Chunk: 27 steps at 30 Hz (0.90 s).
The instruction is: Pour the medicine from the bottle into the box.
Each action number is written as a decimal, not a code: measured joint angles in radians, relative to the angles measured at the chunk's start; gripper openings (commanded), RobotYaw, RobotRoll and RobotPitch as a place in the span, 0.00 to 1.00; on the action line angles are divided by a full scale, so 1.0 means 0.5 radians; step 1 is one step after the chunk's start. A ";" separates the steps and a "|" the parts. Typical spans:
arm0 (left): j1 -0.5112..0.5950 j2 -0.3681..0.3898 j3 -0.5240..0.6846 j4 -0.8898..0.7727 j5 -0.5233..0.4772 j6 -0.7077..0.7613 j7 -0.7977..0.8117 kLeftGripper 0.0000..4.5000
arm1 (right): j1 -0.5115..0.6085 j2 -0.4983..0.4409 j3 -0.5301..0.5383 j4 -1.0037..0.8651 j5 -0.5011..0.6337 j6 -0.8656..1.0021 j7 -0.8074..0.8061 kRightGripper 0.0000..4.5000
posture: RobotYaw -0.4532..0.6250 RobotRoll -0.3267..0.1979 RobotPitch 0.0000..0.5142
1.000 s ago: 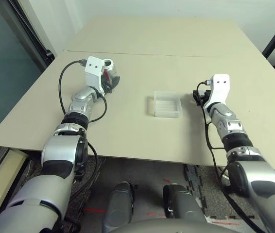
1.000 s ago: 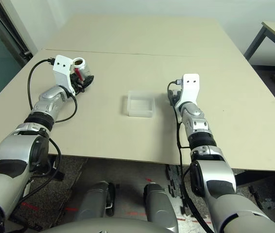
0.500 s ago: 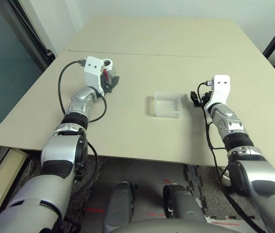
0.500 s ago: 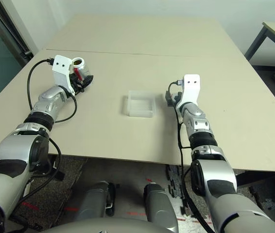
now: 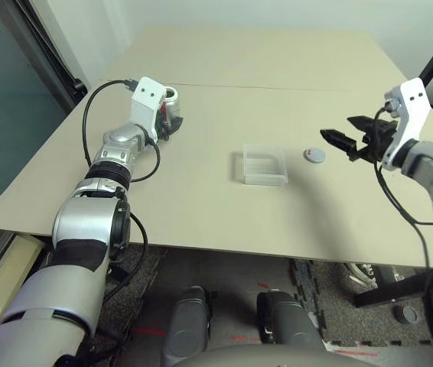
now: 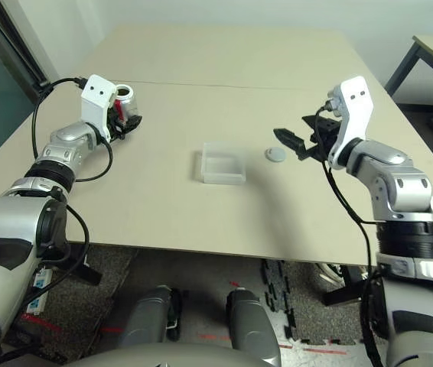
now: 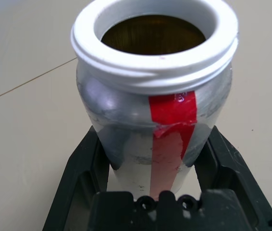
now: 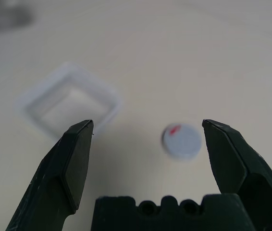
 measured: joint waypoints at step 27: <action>-0.421 -0.192 -1.148 0.080 1.239 -0.448 0.316 0.60 | 0.066 0.045 0.206 -0.207 0.004 -0.040 0.164 1.00 | 0.31 0.62 0.11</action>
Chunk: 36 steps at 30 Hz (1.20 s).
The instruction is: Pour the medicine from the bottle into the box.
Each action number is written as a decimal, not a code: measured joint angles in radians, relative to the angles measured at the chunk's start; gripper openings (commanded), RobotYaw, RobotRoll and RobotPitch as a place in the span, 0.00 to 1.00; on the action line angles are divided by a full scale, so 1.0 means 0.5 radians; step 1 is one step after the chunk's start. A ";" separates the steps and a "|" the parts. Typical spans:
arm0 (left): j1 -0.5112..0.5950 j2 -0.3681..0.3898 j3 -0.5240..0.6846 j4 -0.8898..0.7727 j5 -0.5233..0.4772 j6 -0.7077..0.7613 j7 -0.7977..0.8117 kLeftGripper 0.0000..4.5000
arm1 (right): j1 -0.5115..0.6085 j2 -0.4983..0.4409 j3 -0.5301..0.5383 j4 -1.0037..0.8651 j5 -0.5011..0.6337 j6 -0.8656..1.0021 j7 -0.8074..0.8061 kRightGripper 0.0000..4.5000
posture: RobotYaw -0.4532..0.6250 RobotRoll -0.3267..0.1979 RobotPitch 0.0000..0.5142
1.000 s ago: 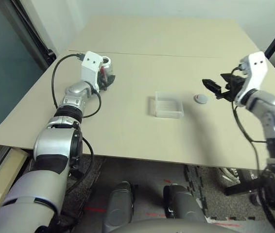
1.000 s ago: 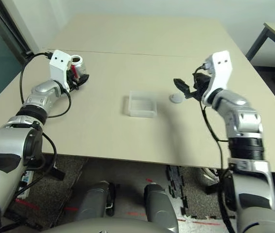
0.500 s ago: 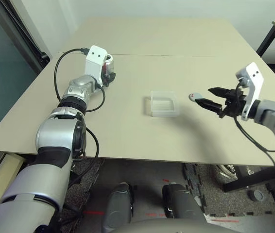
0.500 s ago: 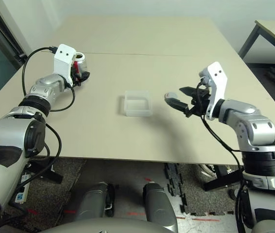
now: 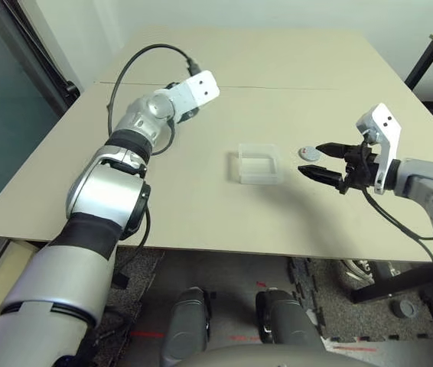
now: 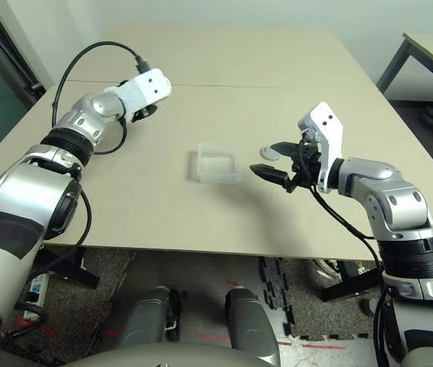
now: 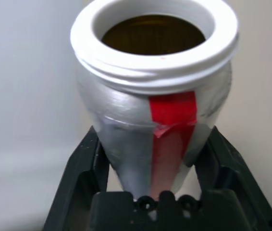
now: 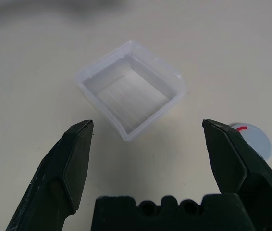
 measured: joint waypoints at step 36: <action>-0.195 -0.390 -0.656 0.080 0.702 -0.206 0.370 0.60 | -0.104 0.357 0.087 -0.067 -0.044 -0.009 -0.262 1.00 | 0.23 0.62 0.07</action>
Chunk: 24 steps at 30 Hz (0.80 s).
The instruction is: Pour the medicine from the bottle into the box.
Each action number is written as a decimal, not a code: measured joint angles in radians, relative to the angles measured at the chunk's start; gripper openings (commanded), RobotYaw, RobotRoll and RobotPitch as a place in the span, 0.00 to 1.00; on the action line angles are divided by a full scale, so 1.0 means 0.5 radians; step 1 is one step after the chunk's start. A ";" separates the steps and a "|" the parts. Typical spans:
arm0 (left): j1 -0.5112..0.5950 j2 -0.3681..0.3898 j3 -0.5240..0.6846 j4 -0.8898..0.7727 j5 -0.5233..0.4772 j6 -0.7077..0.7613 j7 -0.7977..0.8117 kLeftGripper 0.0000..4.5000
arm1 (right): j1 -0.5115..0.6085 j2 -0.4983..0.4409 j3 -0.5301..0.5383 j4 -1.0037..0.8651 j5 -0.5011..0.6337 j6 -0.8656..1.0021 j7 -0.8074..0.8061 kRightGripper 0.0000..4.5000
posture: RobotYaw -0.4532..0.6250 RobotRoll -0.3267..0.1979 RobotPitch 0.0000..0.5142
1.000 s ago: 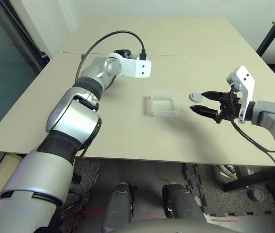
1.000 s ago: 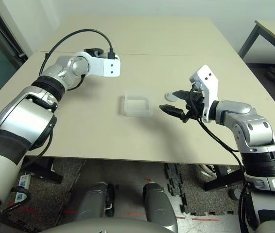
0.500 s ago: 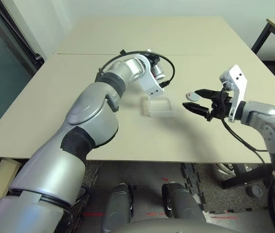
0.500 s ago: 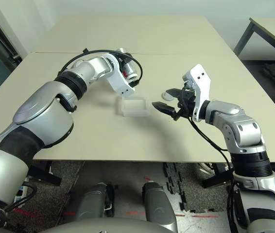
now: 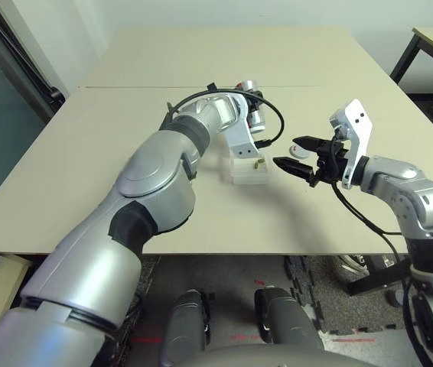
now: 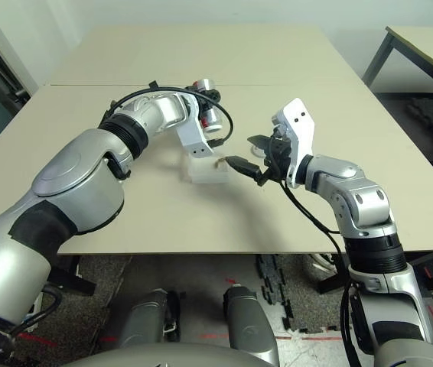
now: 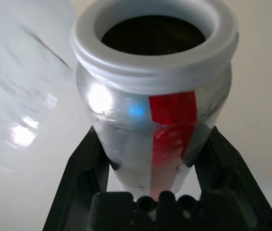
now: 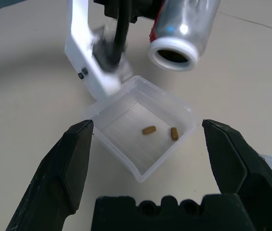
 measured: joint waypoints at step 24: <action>0.620 0.135 2.106 -0.088 -1.928 0.605 -0.272 0.60 | -0.135 0.056 0.079 0.154 -0.025 -0.011 0.072 1.00 | 0.36 0.62 0.10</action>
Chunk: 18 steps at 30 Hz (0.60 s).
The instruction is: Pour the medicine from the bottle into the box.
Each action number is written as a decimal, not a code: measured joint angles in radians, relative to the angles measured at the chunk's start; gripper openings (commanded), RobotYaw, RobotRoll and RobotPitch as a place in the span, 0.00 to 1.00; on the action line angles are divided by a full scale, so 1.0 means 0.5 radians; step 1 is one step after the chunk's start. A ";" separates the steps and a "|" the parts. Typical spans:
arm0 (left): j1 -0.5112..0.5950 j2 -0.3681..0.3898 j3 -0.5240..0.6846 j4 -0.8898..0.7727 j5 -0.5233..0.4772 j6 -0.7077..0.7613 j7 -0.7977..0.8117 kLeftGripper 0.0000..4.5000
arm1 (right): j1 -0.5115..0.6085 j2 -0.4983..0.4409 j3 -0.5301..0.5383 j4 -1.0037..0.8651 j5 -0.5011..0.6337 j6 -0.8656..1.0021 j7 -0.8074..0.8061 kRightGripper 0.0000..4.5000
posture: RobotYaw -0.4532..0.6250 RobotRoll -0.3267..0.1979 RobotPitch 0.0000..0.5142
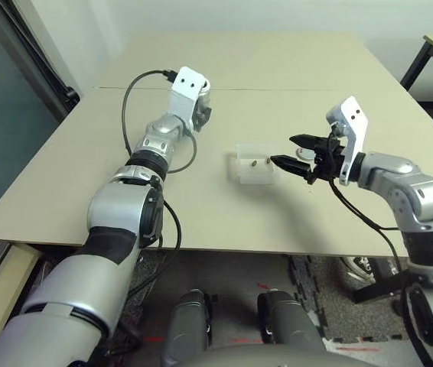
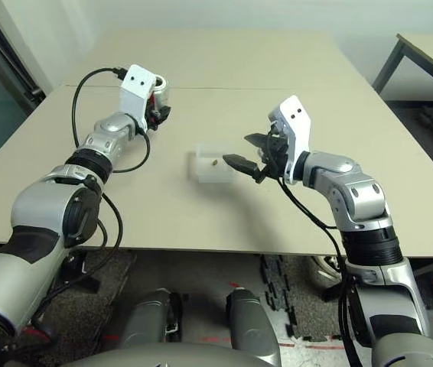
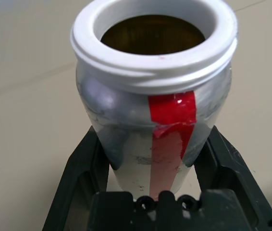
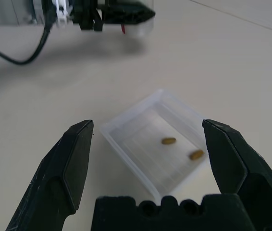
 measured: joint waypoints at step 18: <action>0.229 -0.014 0.071 -0.004 -0.114 0.083 0.097 0.60 | 0.049 0.108 0.001 -0.010 -0.009 -0.001 -0.088 1.00 | 0.33 0.62 0.15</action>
